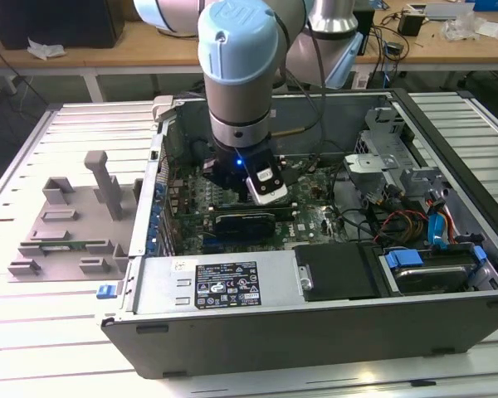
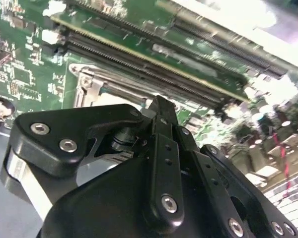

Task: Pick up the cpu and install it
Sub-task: 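Install the second cpu locking lever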

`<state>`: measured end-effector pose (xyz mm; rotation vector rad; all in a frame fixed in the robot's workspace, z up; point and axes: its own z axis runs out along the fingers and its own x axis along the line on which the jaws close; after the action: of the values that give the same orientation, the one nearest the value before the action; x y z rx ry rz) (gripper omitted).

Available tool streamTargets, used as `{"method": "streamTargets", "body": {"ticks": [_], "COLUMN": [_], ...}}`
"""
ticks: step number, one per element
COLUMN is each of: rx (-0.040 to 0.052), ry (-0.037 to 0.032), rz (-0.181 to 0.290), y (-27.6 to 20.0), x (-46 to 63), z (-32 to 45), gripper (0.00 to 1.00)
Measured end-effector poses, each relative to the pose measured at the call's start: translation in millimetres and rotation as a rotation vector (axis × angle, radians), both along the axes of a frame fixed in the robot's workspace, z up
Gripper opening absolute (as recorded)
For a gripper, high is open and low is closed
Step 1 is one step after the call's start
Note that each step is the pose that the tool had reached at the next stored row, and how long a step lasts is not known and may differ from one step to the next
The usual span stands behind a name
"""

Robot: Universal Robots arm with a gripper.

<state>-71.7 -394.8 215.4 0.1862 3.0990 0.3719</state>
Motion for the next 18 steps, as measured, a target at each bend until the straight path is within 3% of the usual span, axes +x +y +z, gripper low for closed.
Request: {"method": "streamTargets", "body": {"ticks": [3, 7, 9, 14, 18], "rx": [-0.0011, -0.0033, -0.0108, -0.0250, -0.0299], "ry": [0.0000, 0.0000, 0.0001, 0.0013, 0.0012], "rz": [-0.001, -0.001, -0.001, -0.001, -0.001], "y": [13.6, 23.7, 30.1, 30.8, 30.9], "x": [4.7, 20.4, 24.3, 30.0, 31.0], "z": [0.0, -0.1, 0.3, 5.6, 10.7], "gripper": [0.11, 0.11, 0.11, 0.11, 0.11]}}
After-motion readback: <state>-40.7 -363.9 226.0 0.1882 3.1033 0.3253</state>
